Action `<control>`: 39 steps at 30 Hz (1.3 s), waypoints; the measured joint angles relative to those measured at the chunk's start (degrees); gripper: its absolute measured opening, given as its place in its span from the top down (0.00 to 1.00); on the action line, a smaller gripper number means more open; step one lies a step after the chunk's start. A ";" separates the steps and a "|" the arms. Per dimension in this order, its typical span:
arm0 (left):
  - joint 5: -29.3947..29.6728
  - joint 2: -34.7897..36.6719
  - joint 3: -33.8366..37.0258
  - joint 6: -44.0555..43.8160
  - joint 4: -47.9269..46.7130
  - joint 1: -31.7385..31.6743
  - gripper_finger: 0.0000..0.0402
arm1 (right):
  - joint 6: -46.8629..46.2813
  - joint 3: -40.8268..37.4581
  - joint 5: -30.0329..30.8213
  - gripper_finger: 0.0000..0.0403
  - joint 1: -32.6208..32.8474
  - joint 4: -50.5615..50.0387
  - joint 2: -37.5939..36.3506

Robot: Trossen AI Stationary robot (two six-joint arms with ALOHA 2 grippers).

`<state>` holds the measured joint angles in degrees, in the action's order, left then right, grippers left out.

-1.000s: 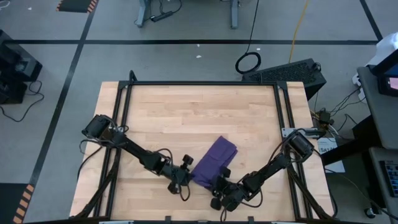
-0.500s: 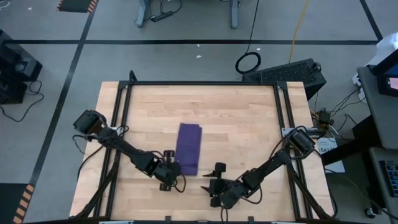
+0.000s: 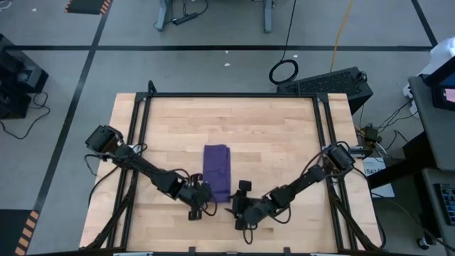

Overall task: Roll towel into tight, uniform cylinder
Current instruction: Roll the purple towel on the table

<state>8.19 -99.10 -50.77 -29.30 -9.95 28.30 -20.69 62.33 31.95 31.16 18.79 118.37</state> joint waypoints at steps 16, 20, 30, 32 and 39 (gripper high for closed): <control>-0.47 0.06 1.60 1.40 0.61 -0.01 0.96 | 15.38 0.04 -3.99 0.52 -3.06 0.38 -0.04; -0.47 0.06 1.60 1.59 0.61 -0.01 0.96 | 12.03 0.04 -6.78 0.51 -5.16 -2.93 -0.04; 1.70 0.06 1.67 1.52 0.27 0.13 0.96 | 7.80 0.04 -14.72 0.74 -8.31 -4.47 -0.07; 3.41 0.03 1.71 1.16 0.19 0.83 0.95 | 6.51 0.07 -16.98 0.82 -8.76 -4.53 -0.11; 8.27 0.43 1.71 0.62 -0.50 4.75 0.73 | -5.22 0.20 -27.31 0.96 -11.02 -5.19 -0.24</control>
<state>16.46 -98.68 -49.06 -28.68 -10.45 33.05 -25.92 62.52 4.64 20.14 13.60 118.13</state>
